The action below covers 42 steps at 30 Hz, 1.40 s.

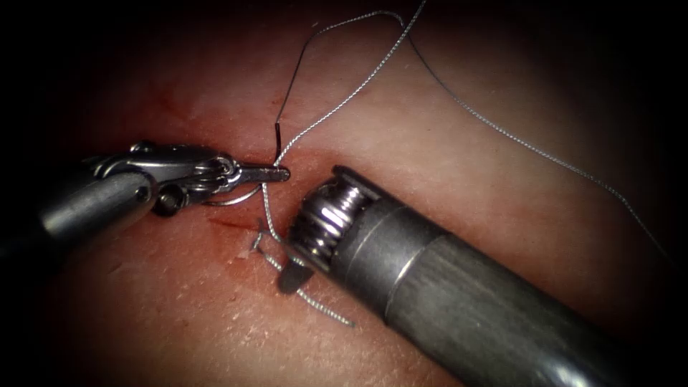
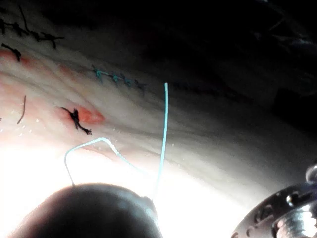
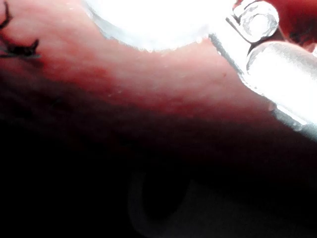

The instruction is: Wound Closure

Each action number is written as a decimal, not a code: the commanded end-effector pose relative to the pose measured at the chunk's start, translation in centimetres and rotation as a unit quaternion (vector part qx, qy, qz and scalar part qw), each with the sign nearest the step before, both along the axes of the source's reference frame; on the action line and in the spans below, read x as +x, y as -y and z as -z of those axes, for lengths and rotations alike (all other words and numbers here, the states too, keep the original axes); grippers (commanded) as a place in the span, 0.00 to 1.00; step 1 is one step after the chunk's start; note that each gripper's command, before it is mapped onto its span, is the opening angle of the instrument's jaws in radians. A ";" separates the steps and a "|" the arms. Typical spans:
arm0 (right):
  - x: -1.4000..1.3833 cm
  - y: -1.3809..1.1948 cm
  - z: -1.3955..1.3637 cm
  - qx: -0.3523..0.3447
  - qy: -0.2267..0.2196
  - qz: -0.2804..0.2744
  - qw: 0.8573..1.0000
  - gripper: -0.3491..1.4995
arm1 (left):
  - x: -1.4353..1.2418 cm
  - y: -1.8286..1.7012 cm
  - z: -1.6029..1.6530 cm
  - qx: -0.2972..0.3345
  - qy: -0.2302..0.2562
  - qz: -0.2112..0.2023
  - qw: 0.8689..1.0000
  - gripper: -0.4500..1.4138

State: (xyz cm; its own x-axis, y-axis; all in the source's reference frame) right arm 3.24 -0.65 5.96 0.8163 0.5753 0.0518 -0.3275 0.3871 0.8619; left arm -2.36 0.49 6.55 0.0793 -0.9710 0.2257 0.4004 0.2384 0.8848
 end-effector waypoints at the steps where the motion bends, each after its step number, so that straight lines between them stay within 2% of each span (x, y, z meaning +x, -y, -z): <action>1: -0.01 -0.31 0.15 -0.020 -0.010 -0.018 1.000 0.00 | -0.04 -0.14 0.09 -0.002 -0.003 -0.004 1.000 0.00; 3: -0.08 -0.47 0.12 -0.064 -0.024 -0.058 0.996 0.00 | -0.04 -0.20 0.16 0.002 -0.017 -0.016 1.000 0.00; 5: -0.11 -0.50 0.07 -0.076 -0.024 -0.066 0.995 0.00 | -0.05 -0.18 0.19 0.007 -0.027 -0.024 0.999 0.00; 11: -0.13 -0.47 -0.16 -0.092 -0.025 -0.084 0.992 0.00 | 0.04 0.01 0.38 0.010 -0.099 -0.076 0.992 0.00; 16: -0.06 -0.49 -0.31 -0.099 -0.033 -0.104 0.989 0.00 | 0.27 0.27 0.60 0.001 -0.144 -0.108 0.984 0.00; 21: 0.02 -0.56 -0.44 -0.114 -0.035 -0.116 0.986 0.00 | 0.52 0.60 0.81 -0.007 -0.201 -0.137 0.970 0.00; 23: 0.07 -0.60 -0.52 -0.119 -0.033 -0.120 0.985 0.00 | 0.62 0.81 0.83 -0.006 -0.230 -0.156 0.961 0.00; 28: 0.15 -0.72 -0.64 -0.132 -0.030 -0.129 0.982 0.00 | 0.71 1.10 0.83 -0.005 -0.254 -0.164 0.953 0.00; 34: 0.17 -0.92 -0.70 -0.150 -0.031 -0.136 0.979 0.00 | 0.74 1.29 0.88 -0.007 -0.263 -0.164 0.951 0.00; 42: -0.07 -1.15 -0.77 -0.174 -0.037 -0.135 0.975 0.00 | 0.88 1.40 0.88 -0.008 -0.273 -0.173 0.946 0.00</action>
